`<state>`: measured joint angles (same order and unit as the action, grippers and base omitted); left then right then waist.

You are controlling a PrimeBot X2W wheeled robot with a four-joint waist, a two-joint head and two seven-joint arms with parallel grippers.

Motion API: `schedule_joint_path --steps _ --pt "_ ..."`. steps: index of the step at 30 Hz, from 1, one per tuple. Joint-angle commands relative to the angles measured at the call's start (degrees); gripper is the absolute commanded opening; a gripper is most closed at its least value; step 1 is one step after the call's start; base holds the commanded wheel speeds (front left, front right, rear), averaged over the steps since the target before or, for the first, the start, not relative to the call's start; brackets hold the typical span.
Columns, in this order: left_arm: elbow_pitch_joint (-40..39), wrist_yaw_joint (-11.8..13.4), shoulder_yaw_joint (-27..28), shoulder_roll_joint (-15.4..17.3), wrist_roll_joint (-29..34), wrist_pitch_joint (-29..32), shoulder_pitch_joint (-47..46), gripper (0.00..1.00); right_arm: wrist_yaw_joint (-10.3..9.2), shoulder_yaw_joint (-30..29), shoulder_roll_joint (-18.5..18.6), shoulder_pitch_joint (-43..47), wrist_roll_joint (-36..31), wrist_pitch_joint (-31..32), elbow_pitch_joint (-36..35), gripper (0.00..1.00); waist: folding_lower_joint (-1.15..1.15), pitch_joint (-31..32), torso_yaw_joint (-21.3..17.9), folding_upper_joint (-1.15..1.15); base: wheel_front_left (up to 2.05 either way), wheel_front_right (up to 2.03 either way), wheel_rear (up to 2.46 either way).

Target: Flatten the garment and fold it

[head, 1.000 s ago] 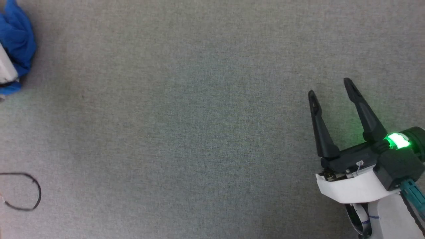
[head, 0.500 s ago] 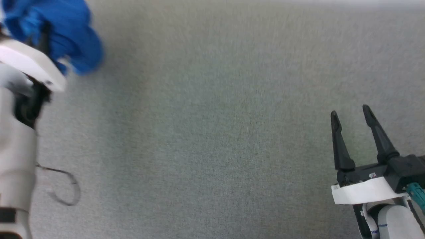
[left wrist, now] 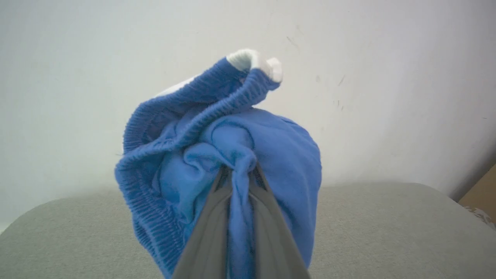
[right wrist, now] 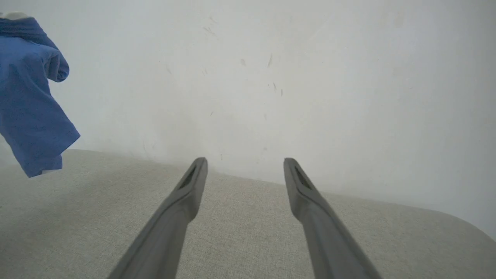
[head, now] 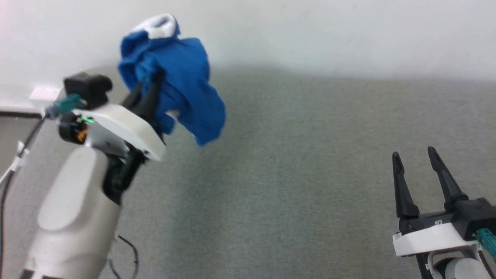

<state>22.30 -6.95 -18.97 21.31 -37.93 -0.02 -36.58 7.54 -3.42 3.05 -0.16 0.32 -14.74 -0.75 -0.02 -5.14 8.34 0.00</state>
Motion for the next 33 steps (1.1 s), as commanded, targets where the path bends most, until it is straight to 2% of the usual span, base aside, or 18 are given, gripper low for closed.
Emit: schedule_joint_path --steps 1,7,16,25,32,33 --pt "-2.3 0.6 -1.0 -1.1 -0.2 0.1 2.1 0.00 -0.05 -0.1 -0.2 0.8 0.3 -0.3 0.3 1.00 0.02 3.3 -3.9 0.00 0.00 0.00 0.00" --pt "-8.6 2.1 -4.0 -3.6 0.0 1.3 6.7 0.00 -0.05 -0.2 -0.2 1.5 0.2 -0.3 0.4 1.00 0.02 3.1 -8.5 0.00 0.00 0.00 0.00" --pt "-11.6 4.3 -12.3 -6.8 1.7 10.1 10.6 0.00 -0.05 -0.5 -0.2 1.5 0.3 -0.3 1.5 1.00 0.02 -0.1 -15.0 0.00 0.00 0.00 0.00" --pt "-0.4 6.6 -19.1 -10.0 7.5 9.3 12.6 0.00 -0.05 1.2 -0.2 0.1 1.4 -0.3 2.9 1.00 0.02 -3.9 -19.9 0.00 0.00 0.00 0.00" --pt "7.5 5.5 -21.2 -11.4 8.2 8.3 11.9 0.00 -0.05 1.8 -0.2 -0.3 1.8 -0.3 3.8 1.00 0.02 -4.7 -19.9 0.00 0.00 0.00 0.00" --pt "8.0 5.5 -21.1 -11.5 8.3 7.7 11.7 0.10 -0.05 1.8 -0.2 -0.3 1.9 -0.3 4.0 1.00 0.02 -4.5 -19.6 0.00 0.00 0.00 0.00"
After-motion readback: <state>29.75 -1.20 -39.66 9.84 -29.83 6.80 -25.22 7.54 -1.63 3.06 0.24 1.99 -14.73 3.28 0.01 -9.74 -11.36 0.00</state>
